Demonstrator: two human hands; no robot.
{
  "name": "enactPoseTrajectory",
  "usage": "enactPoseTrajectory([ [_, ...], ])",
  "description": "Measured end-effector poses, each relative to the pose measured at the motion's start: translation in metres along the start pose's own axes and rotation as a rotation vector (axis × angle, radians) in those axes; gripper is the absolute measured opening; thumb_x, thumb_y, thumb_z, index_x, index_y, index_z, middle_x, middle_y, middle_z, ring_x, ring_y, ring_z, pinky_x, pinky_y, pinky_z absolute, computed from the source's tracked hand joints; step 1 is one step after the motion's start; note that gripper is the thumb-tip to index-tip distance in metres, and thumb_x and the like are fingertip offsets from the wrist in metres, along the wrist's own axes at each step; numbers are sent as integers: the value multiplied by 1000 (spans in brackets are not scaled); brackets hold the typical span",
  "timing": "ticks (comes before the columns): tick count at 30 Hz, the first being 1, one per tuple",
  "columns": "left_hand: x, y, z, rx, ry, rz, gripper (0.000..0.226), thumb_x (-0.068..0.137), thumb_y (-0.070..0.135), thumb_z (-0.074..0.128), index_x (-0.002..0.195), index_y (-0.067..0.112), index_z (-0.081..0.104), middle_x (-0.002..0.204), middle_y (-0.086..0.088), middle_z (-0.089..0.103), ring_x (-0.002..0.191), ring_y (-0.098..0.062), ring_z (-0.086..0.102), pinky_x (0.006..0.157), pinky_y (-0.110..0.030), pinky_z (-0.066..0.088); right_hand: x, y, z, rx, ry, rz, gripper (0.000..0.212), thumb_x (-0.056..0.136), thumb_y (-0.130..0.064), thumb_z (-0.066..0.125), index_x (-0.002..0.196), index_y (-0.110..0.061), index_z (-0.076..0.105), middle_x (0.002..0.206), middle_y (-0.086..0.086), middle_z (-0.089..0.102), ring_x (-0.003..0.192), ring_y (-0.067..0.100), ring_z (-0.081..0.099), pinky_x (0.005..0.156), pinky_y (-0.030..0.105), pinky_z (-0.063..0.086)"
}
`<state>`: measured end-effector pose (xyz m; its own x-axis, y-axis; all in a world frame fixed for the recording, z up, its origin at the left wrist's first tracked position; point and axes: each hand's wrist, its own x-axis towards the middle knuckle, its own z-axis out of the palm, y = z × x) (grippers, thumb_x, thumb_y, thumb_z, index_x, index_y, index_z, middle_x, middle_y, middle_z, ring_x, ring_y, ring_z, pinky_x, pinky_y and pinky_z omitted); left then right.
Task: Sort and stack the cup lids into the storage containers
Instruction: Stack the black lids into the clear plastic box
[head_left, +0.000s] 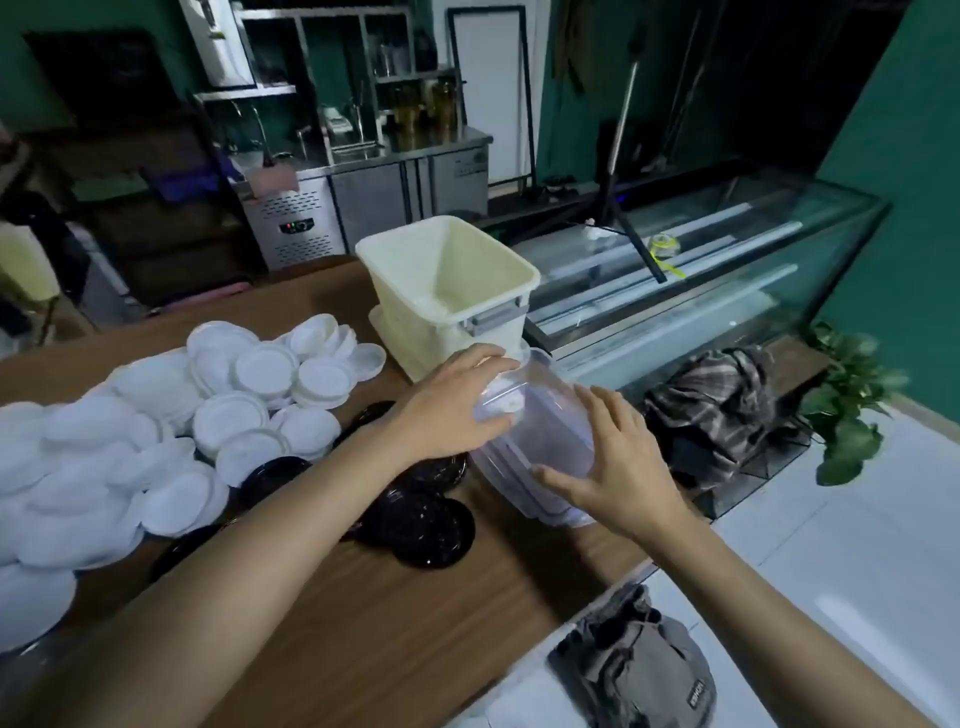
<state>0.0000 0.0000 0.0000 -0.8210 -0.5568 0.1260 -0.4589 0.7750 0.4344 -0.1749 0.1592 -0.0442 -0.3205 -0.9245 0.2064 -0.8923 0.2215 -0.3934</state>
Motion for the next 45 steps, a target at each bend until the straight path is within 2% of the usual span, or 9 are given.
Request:
enactPoseTrajectory([
  [4,26,0,3,47,-182,-30,94,89,62,72,164,39,20,173,10,12,157,-10,13,125,-38,21,2,8,-2,-48,-204,202,153,46,-111,33,164,-21,-3,171,11,3,158,33,6,126,54,18],
  [8,43,-10,14,107,-308,-114,126,71,81,74,163,47,-5,175,5,-3,161,-15,-2,126,-43,16,5,8,-1,-47,-204,227,155,49,-107,47,162,-11,0,168,10,14,154,33,15,125,47,23],
  [12,50,-18,19,42,-346,-109,132,66,82,78,163,46,-3,172,10,12,158,-15,15,123,-45,28,7,10,2,7,-186,218,150,54,-97,60,161,-10,3,161,8,22,149,28,20,120,41,33],
  [19,39,-23,0,-32,-288,-54,139,55,72,91,161,55,2,164,16,19,150,-6,26,112,-25,27,15,28,-26,78,-183,106,146,53,-90,65,163,-14,8,148,-3,25,138,21,28,114,38,40],
  [26,7,-10,-23,4,-177,-68,131,66,70,86,163,50,0,154,18,26,143,-6,35,110,-35,43,14,29,-56,-52,-173,-64,140,57,-93,60,164,-17,11,153,-5,28,136,18,28,116,41,36],
  [32,-46,-4,-54,76,-138,-206,146,58,81,83,160,49,-16,160,17,18,146,-12,31,112,-40,43,18,3,-62,-28,-214,-264,136,60,-84,70,164,-15,17,162,-2,27,145,17,24,118,41,36],
  [38,-117,-4,-83,321,-141,-400,151,56,91,74,159,42,-24,144,11,33,130,-15,43,86,-32,41,31,-42,-47,0,-299,-486,137,58,-87,67,164,-19,14,162,-7,19,148,17,22,119,42,36],
  [42,-169,5,-92,348,-119,-567,154,50,94,73,159,43,-23,155,7,38,136,-18,46,99,-35,45,39,-70,-35,27,-396,-674,131,59,-85,65,163,-31,6,161,-15,15,146,10,22,115,27,28],
  [45,-207,15,-87,298,-130,-698,154,49,90,79,163,38,-11,166,4,33,142,-19,47,109,-34,47,41,-87,-21,91,-503,-801,130,62,-76,71,164,-28,7,160,-18,12,148,4,18,115,18,23],
])
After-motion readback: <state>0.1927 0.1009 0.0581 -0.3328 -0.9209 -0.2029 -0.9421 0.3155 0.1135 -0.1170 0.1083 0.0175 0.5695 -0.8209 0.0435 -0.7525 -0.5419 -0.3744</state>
